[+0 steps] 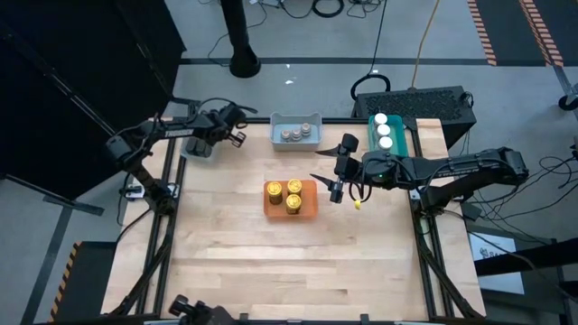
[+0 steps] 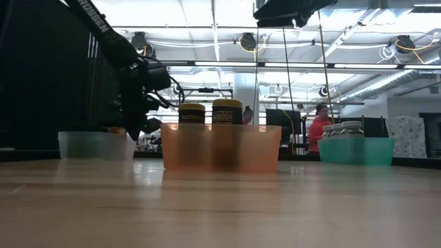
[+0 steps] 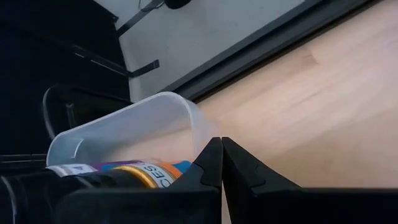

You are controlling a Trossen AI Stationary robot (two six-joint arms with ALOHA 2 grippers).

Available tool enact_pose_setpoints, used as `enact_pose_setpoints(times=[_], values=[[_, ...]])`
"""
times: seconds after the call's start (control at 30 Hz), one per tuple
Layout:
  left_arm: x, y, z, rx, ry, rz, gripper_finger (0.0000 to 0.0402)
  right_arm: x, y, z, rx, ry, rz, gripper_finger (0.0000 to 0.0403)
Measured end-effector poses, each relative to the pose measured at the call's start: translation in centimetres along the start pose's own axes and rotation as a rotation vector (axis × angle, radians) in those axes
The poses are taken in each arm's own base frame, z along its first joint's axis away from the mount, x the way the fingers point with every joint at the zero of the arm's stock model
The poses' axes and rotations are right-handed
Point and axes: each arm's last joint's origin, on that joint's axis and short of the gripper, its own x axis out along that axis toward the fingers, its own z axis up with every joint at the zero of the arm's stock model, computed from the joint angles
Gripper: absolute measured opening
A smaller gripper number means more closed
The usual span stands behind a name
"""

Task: Sort spices by type
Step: Return to Home Position

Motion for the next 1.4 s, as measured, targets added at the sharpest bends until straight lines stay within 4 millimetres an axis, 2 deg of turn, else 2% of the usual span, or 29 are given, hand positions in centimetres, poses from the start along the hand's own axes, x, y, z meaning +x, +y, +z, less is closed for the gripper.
enact_pose_setpoints(times=[0.37, 0.7, 0.77, 0.87, 0.97, 1.07, 1.13, 1.2, 1.27, 1.33, 1.4], values=[[0.6, 1.1, 0.3, -0.013, -0.001, 0.019, 0.0004, 0.0, 0.0, 0.0, 0.001, 0.000, 0.000, 0.0286], [0.6, 1.2, 0.2, 0.010, 0.003, 0.022, 0.0004, 0.0, 0.0, 0.0, 0.000, 0.003, 0.000, 0.0286], [0.1, 1.0, 0.1, 0.032, 0.007, 0.007, 0.0004, 0.0, 0.0, -0.1, 0.001, 0.008, 0.001, 0.0286], [-2.9, 0.1, -0.4, 0.069, -0.007, -0.065, 0.0004, 0.0, 0.0, -0.1, -0.007, 0.012, -0.001, 0.0286], [-8.1, -2.1, -2.4, 0.121, -0.101, -0.160, 0.0004, 0.1, 0.4, -0.4, -0.068, -0.025, 0.093, 0.0286], [-14.0, -4.8, -5.6, 0.231, -0.382, -0.362, 0.0004, 0.3, 1.1, -1.1, -0.091, -0.161, 0.216, 0.0286], [-16.6, -5.7, -8.1, 0.347, -0.590, -0.553, 0.0004, 0.4, 0.8, -1.5, -0.113, -0.220, 0.196, 0.0286], [-17.9, -5.5, -10.1, 0.404, -0.794, -0.753, 0.0004, 0.1, 0.3, -2.1, -0.131, -0.232, 0.147, 0.0286], [-18.2, -4.1, -11.2, 0.439, -0.953, -0.903, 0.0004, -0.6, 0.0, -2.5, -0.137, -0.253, 0.131, 0.0286], [-18.1, -2.4, -11.7, 0.405, -1.031, -0.954, 0.0004, -1.9, -0.4, -2.7, -0.130, -0.296, 0.126, 0.0286], [-17.8, -0.7, -11.8, 0.350, -1.059, -0.926, 0.0004, -3.6, -0.9, -3.0, -0.119, -0.343, 0.106, 0.0286]])
